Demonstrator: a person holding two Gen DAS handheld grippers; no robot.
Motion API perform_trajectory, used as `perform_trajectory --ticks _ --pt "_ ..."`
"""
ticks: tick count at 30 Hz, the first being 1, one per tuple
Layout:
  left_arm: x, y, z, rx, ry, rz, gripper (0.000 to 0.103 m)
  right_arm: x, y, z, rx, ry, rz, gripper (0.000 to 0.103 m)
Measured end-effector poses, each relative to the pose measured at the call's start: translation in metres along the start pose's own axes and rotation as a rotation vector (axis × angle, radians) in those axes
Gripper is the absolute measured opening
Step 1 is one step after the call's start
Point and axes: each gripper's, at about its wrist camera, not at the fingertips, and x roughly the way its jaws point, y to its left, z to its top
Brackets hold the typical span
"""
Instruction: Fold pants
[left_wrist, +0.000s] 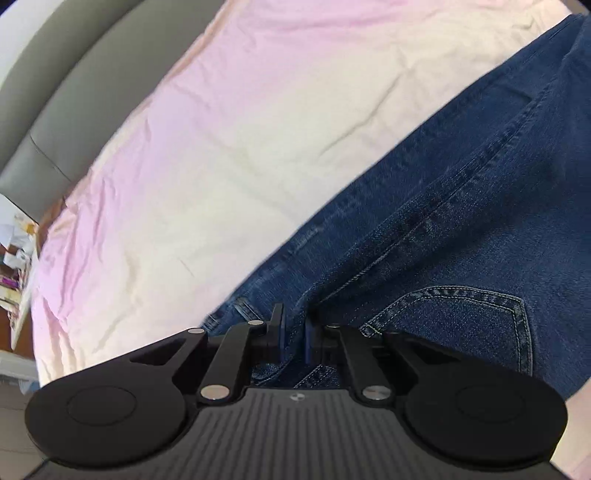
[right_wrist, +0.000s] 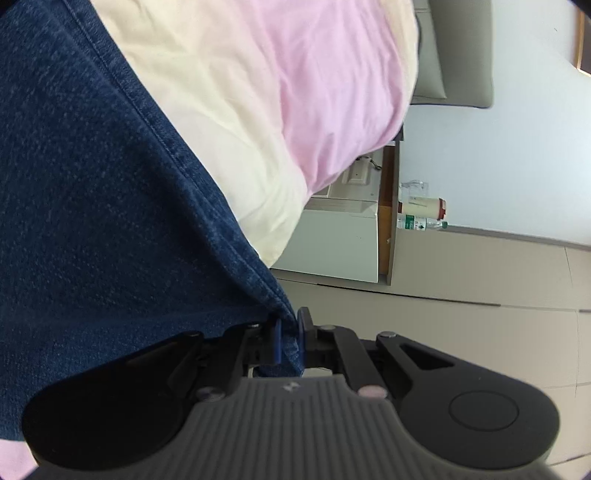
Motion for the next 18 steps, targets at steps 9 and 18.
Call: perform_trajectory --ticks 9,18 --pt "0.041 0.031 0.039 -0.071 0.023 -0.004 0.011 0.02 -0.001 0.03 0.032 0.06 -0.013 0.001" --pt "0.069 0.032 0.036 -0.091 -0.023 0.04 0.067 0.036 0.02 0.046 -0.009 0.086 -0.028 0.029"
